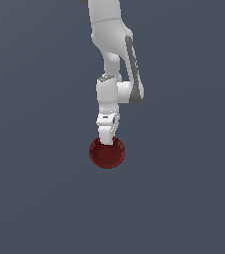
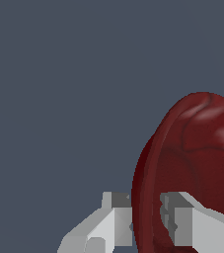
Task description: Pick up the object and move it to a goal position.
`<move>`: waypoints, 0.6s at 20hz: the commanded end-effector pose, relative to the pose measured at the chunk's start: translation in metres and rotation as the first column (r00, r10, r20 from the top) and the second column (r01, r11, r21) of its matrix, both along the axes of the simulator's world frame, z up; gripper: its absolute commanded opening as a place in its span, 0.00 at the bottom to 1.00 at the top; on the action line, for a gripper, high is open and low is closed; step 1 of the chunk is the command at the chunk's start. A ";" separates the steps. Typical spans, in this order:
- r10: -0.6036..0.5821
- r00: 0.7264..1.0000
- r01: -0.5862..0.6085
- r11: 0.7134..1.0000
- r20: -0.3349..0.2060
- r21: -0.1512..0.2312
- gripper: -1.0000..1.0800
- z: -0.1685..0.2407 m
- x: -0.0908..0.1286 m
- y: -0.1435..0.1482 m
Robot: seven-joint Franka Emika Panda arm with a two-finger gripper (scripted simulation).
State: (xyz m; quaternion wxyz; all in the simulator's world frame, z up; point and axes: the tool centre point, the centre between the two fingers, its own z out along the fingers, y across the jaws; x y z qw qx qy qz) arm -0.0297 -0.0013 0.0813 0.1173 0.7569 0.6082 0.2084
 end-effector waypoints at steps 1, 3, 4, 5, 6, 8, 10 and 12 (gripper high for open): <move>0.000 1.000 0.000 1.000 0.004 -0.002 0.00 0.019 0.001 -0.013; 0.001 1.000 -0.001 1.000 0.004 -0.002 0.00 0.036 0.000 -0.024; 0.001 1.000 -0.001 1.000 0.004 -0.002 0.00 0.045 0.000 -0.030; 0.001 1.000 -0.001 1.000 0.004 -0.002 0.00 0.054 0.000 -0.036; 0.002 1.000 -0.002 1.000 0.004 -0.002 0.00 0.063 0.000 -0.042; 0.002 1.000 -0.002 1.000 0.004 -0.001 0.00 0.082 0.000 -0.055; 0.003 1.000 -0.003 1.000 0.004 -0.001 0.00 0.101 0.000 -0.068; 0.003 1.000 -0.003 1.000 0.004 -0.001 0.00 0.121 0.000 -0.081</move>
